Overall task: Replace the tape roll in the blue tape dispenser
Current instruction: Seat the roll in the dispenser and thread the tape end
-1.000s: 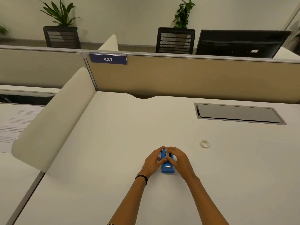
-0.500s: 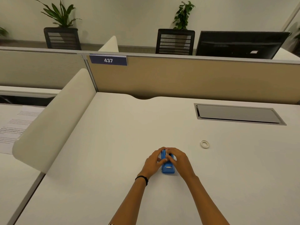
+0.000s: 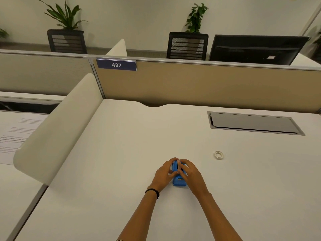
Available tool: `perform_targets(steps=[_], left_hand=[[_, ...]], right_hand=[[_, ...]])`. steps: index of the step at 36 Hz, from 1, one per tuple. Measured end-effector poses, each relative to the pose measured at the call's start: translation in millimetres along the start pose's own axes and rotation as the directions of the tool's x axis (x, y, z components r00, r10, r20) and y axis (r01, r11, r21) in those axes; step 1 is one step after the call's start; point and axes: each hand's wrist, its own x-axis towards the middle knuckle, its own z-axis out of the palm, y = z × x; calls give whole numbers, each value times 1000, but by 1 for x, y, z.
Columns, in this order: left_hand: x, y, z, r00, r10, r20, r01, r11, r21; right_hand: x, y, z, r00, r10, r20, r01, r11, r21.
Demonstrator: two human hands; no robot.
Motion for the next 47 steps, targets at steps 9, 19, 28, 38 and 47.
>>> perform_targets(steps=[9,19,28,38,47], left_hand=[[-1,1,0,1000,-12,-3,12,1000,-5],[0,-2,1,1000,-10,-8,10,1000,-22],[0,-4,2,1000,-1,-4,1,1000,-15],[-1,-2,1,1000,-1,-14,1,1000,-17],[-1,0,2,1000,-13,-12,13,1000,-16]], right_hand=[[1,-7,-9,999,-38,22,39,999,-21],[1,-1,-5,983,-180,-35,170,965,-200],[3,-6,-7,961,-262,-85,222,918,-328],[10,-7,-10,945,-323,-47,265,843,-468],[11,-9,-8,957,-287,-39,244,871,-426]])
